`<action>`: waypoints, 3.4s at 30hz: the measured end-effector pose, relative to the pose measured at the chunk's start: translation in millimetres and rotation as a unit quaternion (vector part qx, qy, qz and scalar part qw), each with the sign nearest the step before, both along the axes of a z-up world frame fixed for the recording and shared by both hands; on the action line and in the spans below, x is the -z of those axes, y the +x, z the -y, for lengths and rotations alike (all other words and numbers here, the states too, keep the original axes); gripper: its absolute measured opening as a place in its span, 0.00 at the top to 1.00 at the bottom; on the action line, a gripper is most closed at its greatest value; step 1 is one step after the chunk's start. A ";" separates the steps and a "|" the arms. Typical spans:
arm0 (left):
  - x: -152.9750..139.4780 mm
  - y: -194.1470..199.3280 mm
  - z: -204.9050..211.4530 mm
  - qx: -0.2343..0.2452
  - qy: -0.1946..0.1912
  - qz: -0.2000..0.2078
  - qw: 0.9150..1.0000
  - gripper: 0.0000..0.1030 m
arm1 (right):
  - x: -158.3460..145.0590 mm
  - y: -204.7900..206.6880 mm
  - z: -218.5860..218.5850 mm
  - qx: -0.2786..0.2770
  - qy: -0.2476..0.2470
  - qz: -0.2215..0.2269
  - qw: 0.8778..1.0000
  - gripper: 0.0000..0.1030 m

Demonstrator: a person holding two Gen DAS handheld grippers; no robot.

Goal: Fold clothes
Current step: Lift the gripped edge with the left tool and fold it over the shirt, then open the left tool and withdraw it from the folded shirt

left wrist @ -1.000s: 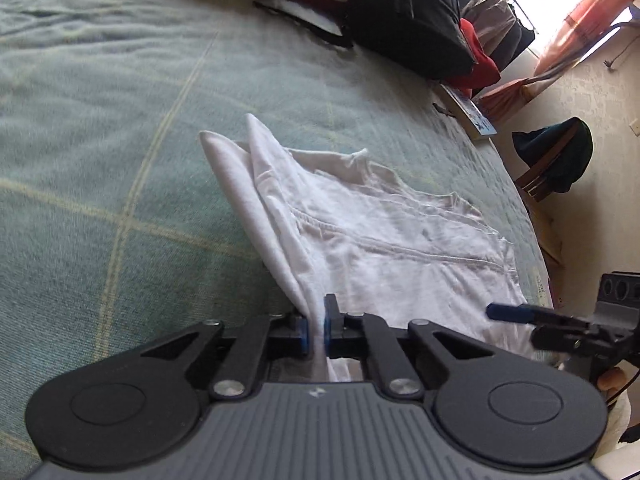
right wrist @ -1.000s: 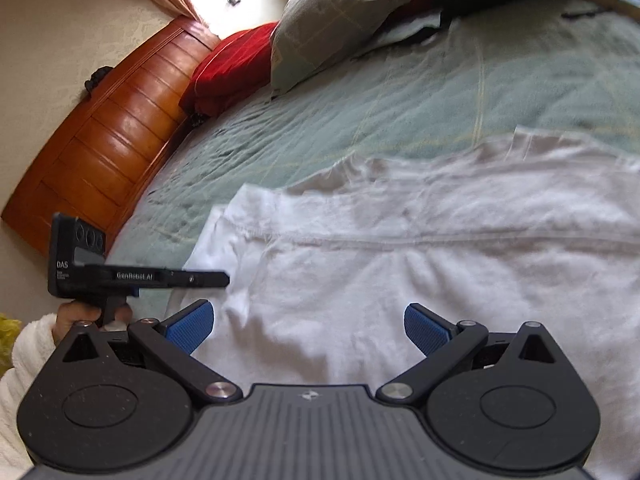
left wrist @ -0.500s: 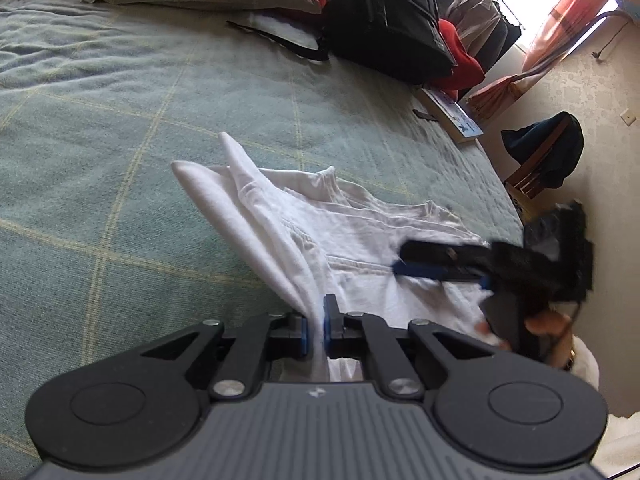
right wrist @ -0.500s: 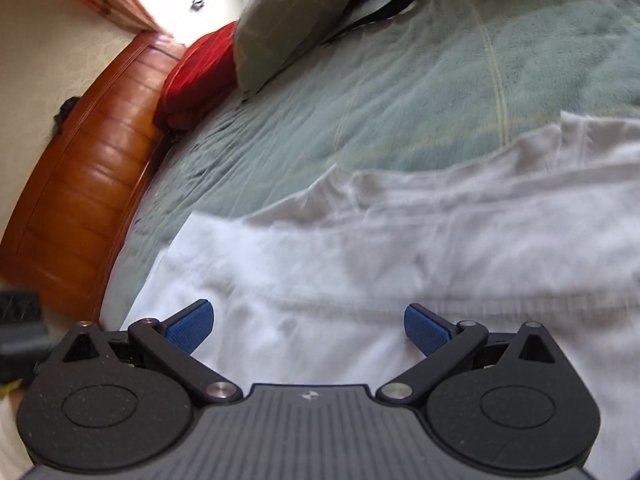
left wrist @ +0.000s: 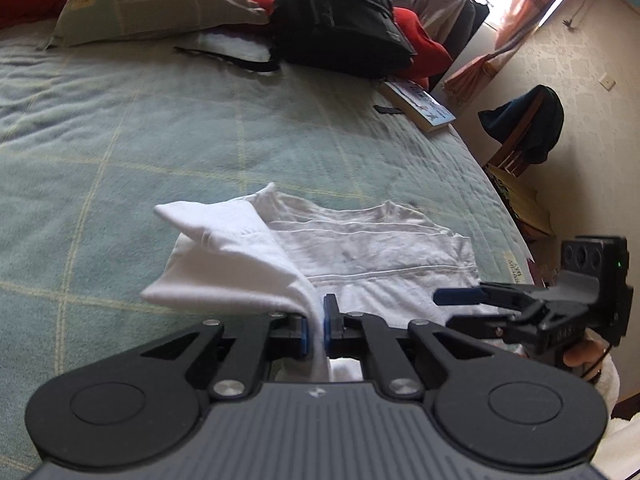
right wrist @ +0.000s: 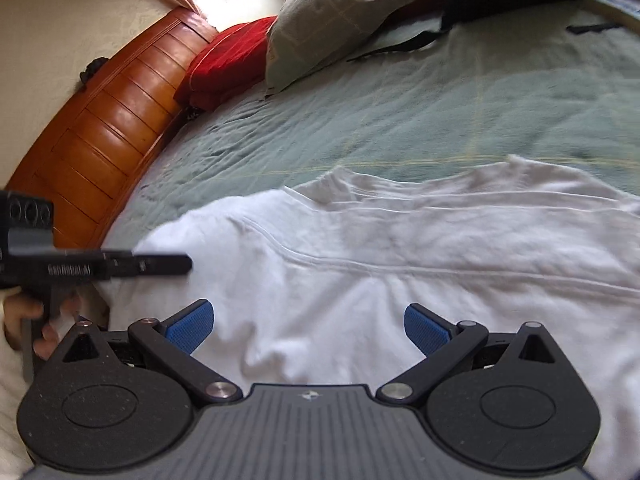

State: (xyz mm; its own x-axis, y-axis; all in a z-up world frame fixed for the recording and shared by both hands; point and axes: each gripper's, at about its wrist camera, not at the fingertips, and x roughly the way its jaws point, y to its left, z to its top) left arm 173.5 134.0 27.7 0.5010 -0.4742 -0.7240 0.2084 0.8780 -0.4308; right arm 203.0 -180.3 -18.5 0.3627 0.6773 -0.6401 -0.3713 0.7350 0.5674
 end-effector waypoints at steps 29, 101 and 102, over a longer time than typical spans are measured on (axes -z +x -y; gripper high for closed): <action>17.1 35.9 216.5 0.126 0.010 -0.026 0.992 0.95 | -6.0 -92.0 167.5 0.143 0.013 0.057 0.988 0.00; 36.5 -87.9 162.4 0.109 0.130 0.146 0.975 0.23 | 71.4 -21.6 161.6 0.111 0.150 -0.038 0.982 0.00; 37.2 -89.0 161.4 0.110 0.126 0.146 0.975 0.23 | 69.8 -20.4 160.5 0.109 0.154 -0.034 0.981 0.00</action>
State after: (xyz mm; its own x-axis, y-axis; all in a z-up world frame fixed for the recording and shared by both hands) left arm 84.5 -27.4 -9.6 0.6099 -0.4185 -0.6730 0.4851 0.8687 -0.1006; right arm 182.6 -340.7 -88.3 0.4839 0.7540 -0.4442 -0.1786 0.5820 0.7933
